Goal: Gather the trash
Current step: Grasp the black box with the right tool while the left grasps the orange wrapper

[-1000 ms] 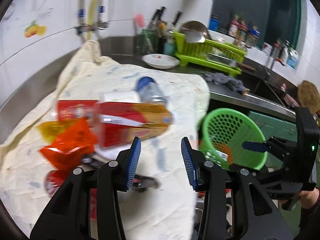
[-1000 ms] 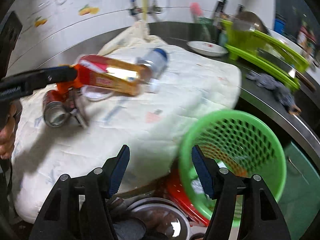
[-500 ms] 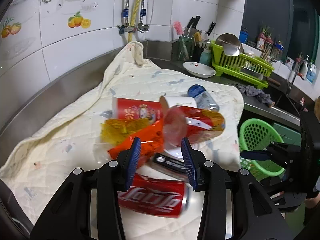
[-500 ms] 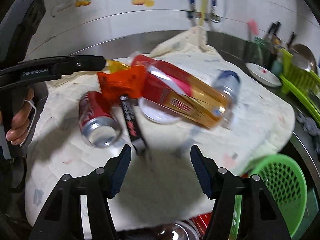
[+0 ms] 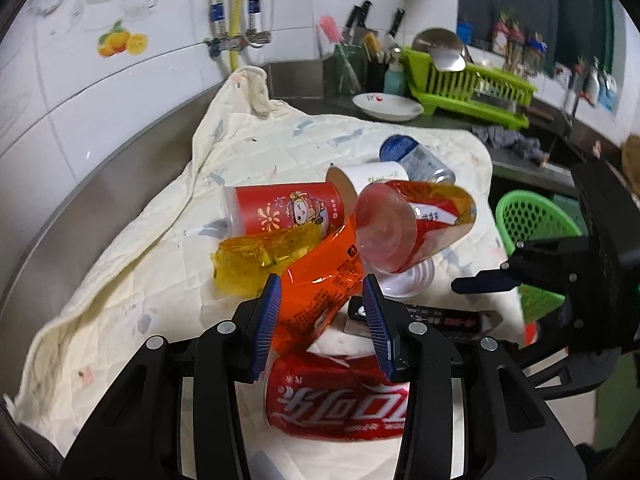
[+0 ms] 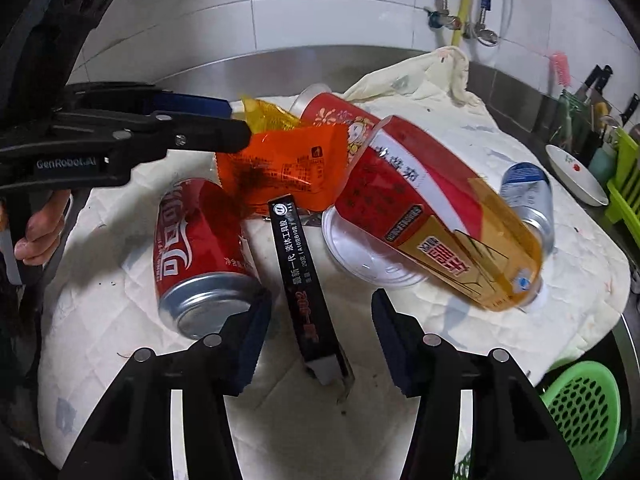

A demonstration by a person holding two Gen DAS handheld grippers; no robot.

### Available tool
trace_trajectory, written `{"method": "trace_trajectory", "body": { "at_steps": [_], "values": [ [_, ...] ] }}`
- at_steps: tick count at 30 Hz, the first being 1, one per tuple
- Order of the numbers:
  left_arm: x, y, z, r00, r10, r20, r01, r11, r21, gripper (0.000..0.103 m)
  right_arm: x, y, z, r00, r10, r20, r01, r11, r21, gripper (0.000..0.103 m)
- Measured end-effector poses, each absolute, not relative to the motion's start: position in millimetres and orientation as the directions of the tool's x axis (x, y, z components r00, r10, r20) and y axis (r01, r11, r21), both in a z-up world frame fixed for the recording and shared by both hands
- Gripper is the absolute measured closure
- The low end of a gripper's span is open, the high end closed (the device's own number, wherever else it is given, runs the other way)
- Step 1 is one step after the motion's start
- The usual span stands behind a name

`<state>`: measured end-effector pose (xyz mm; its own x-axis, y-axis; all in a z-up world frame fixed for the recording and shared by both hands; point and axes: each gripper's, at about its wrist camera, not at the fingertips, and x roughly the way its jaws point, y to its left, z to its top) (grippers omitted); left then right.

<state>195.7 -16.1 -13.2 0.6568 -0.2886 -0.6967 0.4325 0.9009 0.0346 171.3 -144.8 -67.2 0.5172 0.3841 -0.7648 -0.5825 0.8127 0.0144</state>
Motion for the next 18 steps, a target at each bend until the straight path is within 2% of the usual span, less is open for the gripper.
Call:
{"method": "trace_trajectory", "body": {
  "at_steps": [6, 7, 9, 18],
  "values": [
    [216, -20, -19, 0.635, -0.274, -0.723, 0.456, 0.888, 0.064, 0.060, 180, -141, -79, 0.499, 0.372, -0.783, -0.596, 0.803, 0.002, 0.060],
    [218, -21, -19, 0.632, -0.274, -0.725, 0.460, 0.886, 0.067, 0.052, 181, -140, -80, 0.496, 0.373, -0.784, -0.597, 0.802, 0.004, 0.061],
    [223, -22, -19, 0.627, -0.277, -0.728, 0.479, 0.874, 0.080, 0.042, 182, -140, -83, 0.488, 0.377, -0.787, -0.598, 0.801, 0.012, 0.065],
    [237, -32, -31, 0.569, -0.268, -0.778, 0.546, 0.830, 0.113, 0.042, 173, -145, -81, 0.476, 0.396, -0.785, -0.607, 0.794, 0.033, 0.078]
  ]
}}
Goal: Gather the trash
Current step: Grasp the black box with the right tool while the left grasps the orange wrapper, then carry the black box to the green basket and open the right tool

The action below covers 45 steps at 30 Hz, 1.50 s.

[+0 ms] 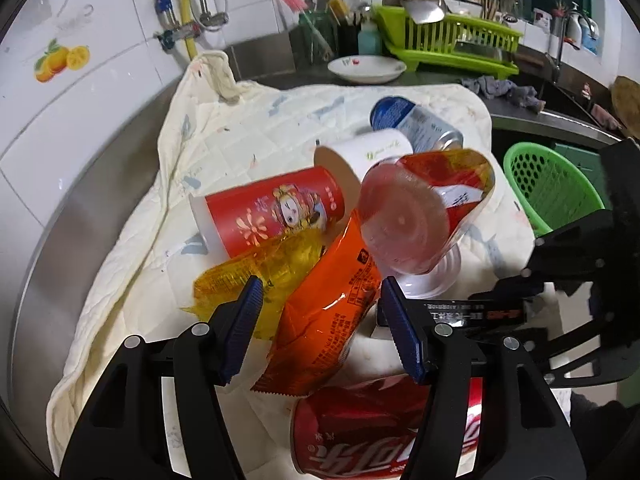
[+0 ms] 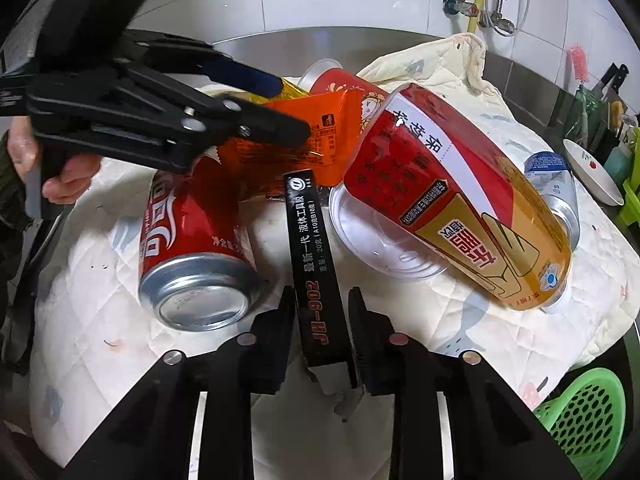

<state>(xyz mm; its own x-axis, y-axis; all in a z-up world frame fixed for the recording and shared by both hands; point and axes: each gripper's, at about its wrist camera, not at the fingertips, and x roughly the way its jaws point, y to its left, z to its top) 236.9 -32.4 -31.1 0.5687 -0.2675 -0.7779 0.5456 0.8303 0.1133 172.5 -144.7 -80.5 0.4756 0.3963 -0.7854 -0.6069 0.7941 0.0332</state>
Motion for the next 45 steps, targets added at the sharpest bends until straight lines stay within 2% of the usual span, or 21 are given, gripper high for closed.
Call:
{"method": "trace_trajectory", "body": {
  "at_steps": [3, 11, 13, 22, 34, 45],
  "values": [
    [241, -33, -37, 0.550, -0.265, -0.792, 0.552, 0.827, 0.106, 0.042, 168, -145, -80, 0.473, 0.400, -0.785, -0.612, 0.790, 0.034, 0.081],
    [236, -43, -45, 0.560, -0.239, -0.794, 0.562, 0.813, 0.151, 0.054, 159, -148, -79, 0.475, 0.413, -0.777, -0.606, 0.794, 0.051, 0.085],
    [234, -44, -43, 0.565, -0.242, -0.789, 0.562, 0.813, 0.153, 0.061, 157, -149, -78, 0.477, 0.417, -0.774, -0.605, 0.794, 0.055, 0.085],
    [222, -44, -34, 0.600, -0.241, -0.763, 0.545, 0.821, 0.169, 0.072, 145, -161, -66, 0.503, 0.435, -0.747, -0.584, 0.808, 0.078, 0.085],
    [206, -28, -17, 0.636, -0.235, -0.735, 0.484, 0.863, 0.143, 0.074, 125, -180, -49, 0.538, 0.454, -0.710, -0.559, 0.823, 0.102, 0.085],
    [187, -22, 20, 0.682, -0.274, -0.678, 0.456, 0.884, 0.102, 0.075, 99, -222, -35, 0.605, 0.418, -0.677, -0.484, 0.869, 0.103, 0.085]
  ]
}}
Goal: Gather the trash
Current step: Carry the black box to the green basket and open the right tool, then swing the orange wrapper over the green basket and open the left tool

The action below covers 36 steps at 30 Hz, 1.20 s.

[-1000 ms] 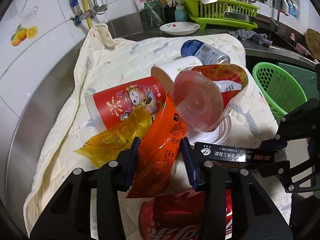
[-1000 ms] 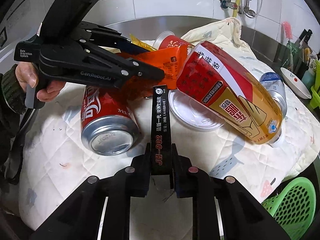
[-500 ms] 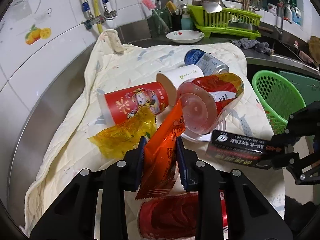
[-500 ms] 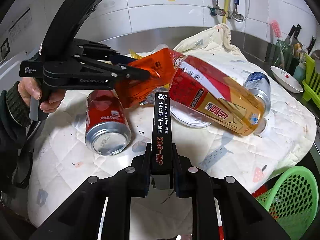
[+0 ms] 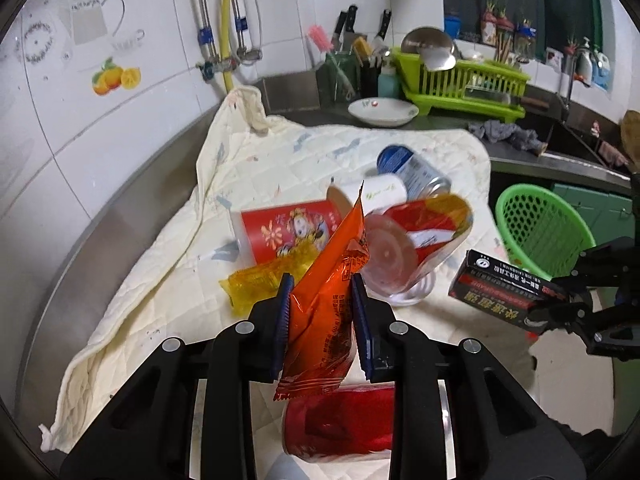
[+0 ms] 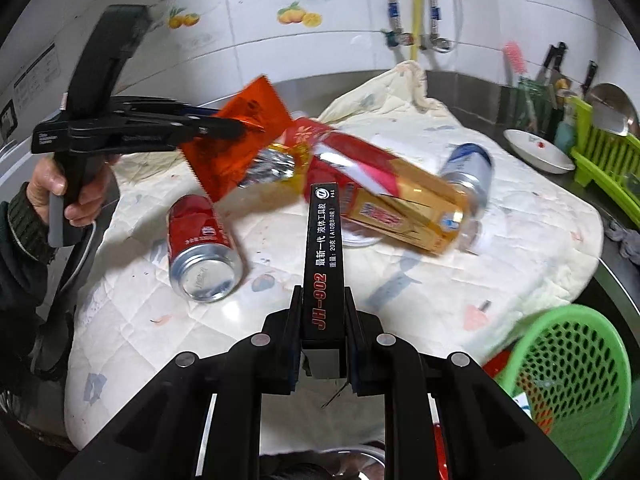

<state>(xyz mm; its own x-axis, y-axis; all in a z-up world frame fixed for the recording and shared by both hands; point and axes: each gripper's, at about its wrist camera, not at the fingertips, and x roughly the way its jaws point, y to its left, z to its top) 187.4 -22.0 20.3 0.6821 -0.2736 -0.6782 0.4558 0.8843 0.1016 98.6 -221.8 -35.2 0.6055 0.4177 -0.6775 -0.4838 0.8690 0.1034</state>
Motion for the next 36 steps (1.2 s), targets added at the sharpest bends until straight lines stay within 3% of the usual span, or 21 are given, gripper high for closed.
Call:
{"method": "trace_trajectory", "body": {
  "at_steps": [8, 18, 29, 33, 36],
  "values": [
    [167, -41, 44, 0.683, -0.348, -0.643, 0.501, 0.863, 0.066, 0.075, 87, -293, -37, 0.668, 0.287, -0.687, -0.320, 0.944, 0.083, 0.085],
    [150, -115, 47, 0.637, -0.443, -0.631, 0.610, 0.790, 0.060, 0.075, 82, -397, -65, 0.666, 0.014, -0.746, -0.047, 0.999, -0.023, 0.085],
    [148, -182, 42, 0.562, -0.529, -0.635, 0.687, 0.727, 0.002, 0.075, 83, -467, -109, 0.606, -0.043, -0.794, 0.127, 0.991, 0.043, 0.084],
    [148, -215, 34, 0.533, -0.554, -0.640, 0.713, 0.701, -0.014, 0.075, 80, -475, -110, 0.615, -0.043, -0.787, 0.154, 0.986, 0.066, 0.064],
    [151, -239, 26, 0.506, -0.571, -0.647, 0.725, 0.688, -0.040, 0.075, 76, -478, -107, 0.626, -0.050, -0.778, 0.159, 0.985, 0.065, 0.063]
  ]
}}
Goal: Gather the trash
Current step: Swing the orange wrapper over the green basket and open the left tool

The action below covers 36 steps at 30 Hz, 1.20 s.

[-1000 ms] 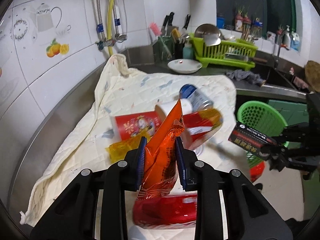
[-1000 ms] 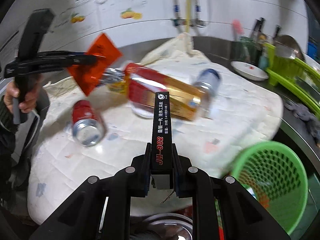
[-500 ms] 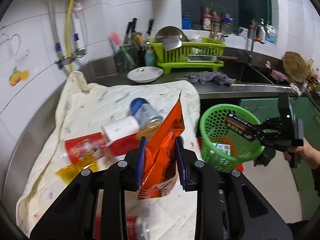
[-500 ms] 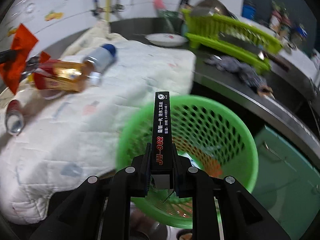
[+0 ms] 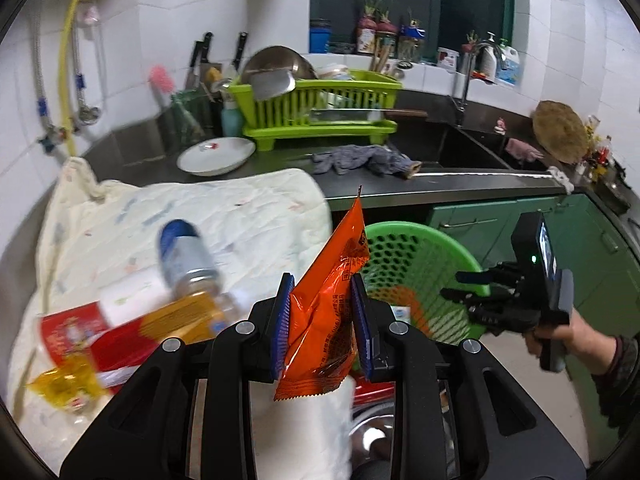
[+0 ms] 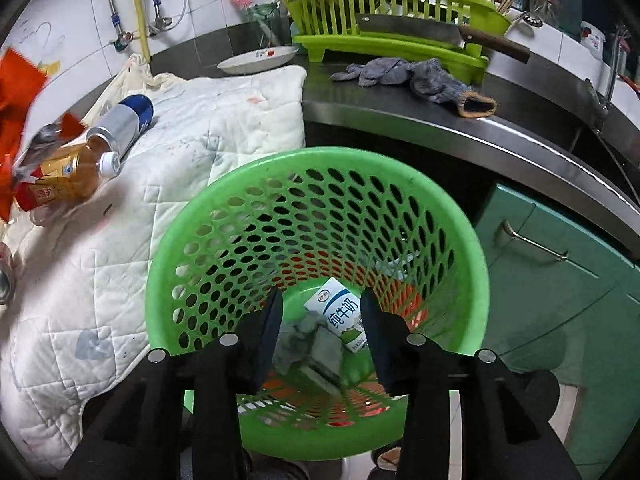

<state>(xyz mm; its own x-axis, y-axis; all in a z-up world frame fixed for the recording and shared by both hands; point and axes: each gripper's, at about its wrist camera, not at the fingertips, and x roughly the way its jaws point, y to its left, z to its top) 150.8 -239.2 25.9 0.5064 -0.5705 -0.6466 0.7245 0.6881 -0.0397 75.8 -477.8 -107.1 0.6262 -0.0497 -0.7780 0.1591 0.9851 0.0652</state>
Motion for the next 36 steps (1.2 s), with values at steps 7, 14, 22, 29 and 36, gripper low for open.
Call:
{"method": "trace_trajectory", "body": {
  "at_steps": [7, 14, 22, 29, 36],
  "values": [
    [158, -290, 2, 0.443, -0.595, -0.671, 0.751, 0.655, -0.086, 0.075, 56, -482, -95, 0.658, -0.058, -0.751, 0.160, 0.985, 0.064, 0.056],
    [160, -331, -27, 0.382, -0.596, -0.706, 0.766, 0.631, -0.118, 0.075, 36, -487, -85, 0.686, -0.057, -0.726, 0.164, 0.983, 0.078, 0.048],
    [157, -356, -48, 0.344, -0.592, -0.729, 0.779, 0.613, -0.131, 0.062, 27, -491, -82, 0.694, -0.052, -0.718, 0.170, 0.981, 0.093, 0.044],
    [154, -344, -48, 0.361, -0.578, -0.732, 0.768, 0.630, -0.118, 0.055, 26, -486, -82, 0.692, -0.050, -0.720, 0.168, 0.981, 0.094, 0.041],
    [149, -301, -33, 0.423, -0.561, -0.711, 0.729, 0.677, -0.101, 0.055, 32, -467, -74, 0.703, -0.025, -0.711, 0.127, 0.988, 0.091, 0.037]
  ]
}}
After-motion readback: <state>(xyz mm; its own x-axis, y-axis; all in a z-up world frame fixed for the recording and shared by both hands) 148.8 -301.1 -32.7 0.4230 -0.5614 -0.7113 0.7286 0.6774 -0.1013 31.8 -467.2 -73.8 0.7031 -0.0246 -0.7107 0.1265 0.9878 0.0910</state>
